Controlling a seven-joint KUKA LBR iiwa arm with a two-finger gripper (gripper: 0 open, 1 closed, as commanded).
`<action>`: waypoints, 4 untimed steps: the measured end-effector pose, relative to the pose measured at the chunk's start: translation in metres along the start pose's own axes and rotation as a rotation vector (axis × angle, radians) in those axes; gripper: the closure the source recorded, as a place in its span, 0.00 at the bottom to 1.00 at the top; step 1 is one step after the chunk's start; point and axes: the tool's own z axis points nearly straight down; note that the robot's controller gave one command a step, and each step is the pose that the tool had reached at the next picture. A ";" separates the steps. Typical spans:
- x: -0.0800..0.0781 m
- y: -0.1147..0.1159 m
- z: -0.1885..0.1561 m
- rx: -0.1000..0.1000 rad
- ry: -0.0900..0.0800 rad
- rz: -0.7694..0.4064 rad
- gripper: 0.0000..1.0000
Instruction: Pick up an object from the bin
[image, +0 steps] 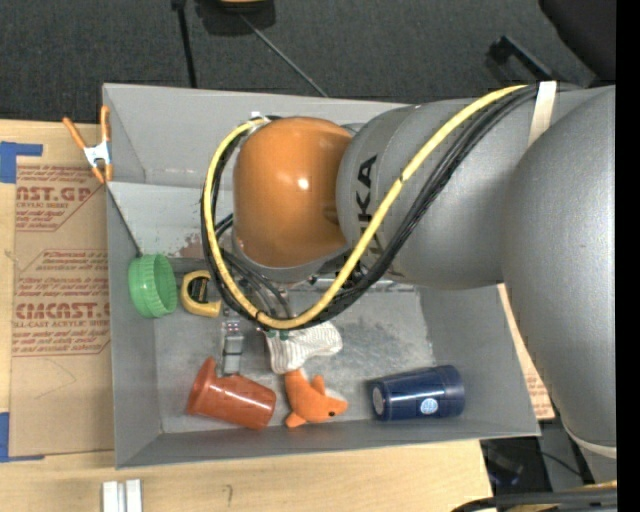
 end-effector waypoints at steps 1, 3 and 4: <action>0.000 0.000 0.000 0.000 0.000 0.000 0.00; 0.001 -0.068 0.115 -0.001 -0.007 -0.254 0.00; -0.004 -0.076 0.120 -0.001 -0.015 -0.276 0.00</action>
Offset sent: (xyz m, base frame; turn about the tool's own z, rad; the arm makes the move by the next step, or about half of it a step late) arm -0.0366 -0.0643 -0.1256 -0.1710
